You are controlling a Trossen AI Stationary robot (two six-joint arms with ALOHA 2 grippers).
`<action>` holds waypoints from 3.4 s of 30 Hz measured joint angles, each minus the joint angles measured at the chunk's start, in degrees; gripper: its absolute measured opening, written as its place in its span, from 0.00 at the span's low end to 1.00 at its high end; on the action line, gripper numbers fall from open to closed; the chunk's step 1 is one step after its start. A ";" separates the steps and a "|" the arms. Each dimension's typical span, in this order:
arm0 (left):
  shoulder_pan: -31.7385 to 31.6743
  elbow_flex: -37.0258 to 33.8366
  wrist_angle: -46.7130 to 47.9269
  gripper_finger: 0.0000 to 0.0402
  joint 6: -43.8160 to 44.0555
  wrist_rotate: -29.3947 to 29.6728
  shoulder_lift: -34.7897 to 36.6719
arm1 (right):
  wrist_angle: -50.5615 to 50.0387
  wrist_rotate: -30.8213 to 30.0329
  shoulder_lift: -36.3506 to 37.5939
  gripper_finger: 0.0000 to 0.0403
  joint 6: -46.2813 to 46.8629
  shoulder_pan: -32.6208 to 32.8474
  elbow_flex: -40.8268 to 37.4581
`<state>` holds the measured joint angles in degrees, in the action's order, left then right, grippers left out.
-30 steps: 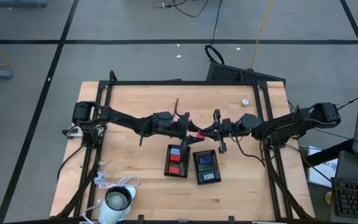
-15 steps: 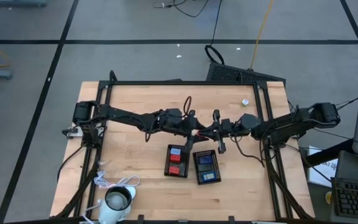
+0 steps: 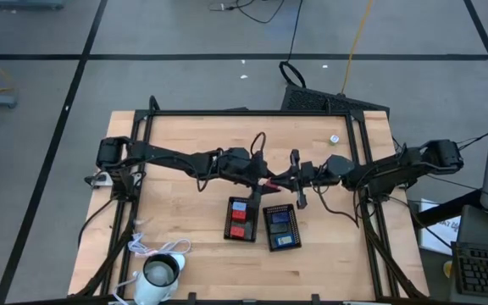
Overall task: Pick & Place Office items
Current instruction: Put the pink charger adapter into the left black basket
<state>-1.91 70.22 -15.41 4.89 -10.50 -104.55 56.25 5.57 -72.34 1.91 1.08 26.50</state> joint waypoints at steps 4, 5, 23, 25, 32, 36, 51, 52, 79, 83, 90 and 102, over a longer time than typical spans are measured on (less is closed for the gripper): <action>0.00 -0.24 0.44 0.53 -0.96 0.02 0.64 | 0.47 0.38 0.13 0.02 0.07 0.02 0.00; -0.02 -0.24 0.67 0.54 -1.35 0.05 1.10 | 0.48 0.36 0.13 0.02 0.04 0.02 0.02; -0.02 -0.24 0.56 0.57 -1.42 0.44 2.64 | -0.33 0.29 0.13 0.02 0.00 0.04 0.02; -0.02 -0.24 1.12 0.57 -1.23 0.44 2.67 | -0.45 0.27 0.13 0.02 -0.01 0.04 0.02; 0.00 -0.24 2.15 0.57 -0.81 0.42 2.67 | -0.55 0.25 0.13 0.02 0.00 0.04 0.02; 0.00 -0.26 3.20 0.57 0.63 0.15 3.32 | -0.48 0.25 0.13 0.02 0.00 0.04 0.02; -0.07 9.03 21.82 0.57 0.40 0.85 3.63 | -0.90 -1.01 0.13 0.02 0.14 0.02 0.01; 0.01 9.28 21.63 0.57 -0.14 0.82 3.63 | -0.87 -1.01 0.13 0.02 0.19 0.02 0.00; -0.59 12.81 25.82 0.57 -0.15 1.41 0.24 | -1.21 -1.29 0.11 0.02 0.35 -0.04 0.02; -0.59 12.81 25.86 0.57 -0.23 1.36 0.26 | -1.47 -1.25 0.11 0.02 0.24 -0.04 0.02; -0.61 12.81 25.89 0.57 -0.31 1.35 0.43 | -1.55 -1.19 0.11 0.02 0.23 -0.04 0.02; -0.63 12.81 26.49 0.57 -0.70 1.36 1.09 | -2.05 -1.06 0.11 0.02 0.22 -0.04 0.02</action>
<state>-2.55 83.02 11.09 4.19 -9.15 -103.46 54.19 4.51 -72.23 2.13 1.04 26.52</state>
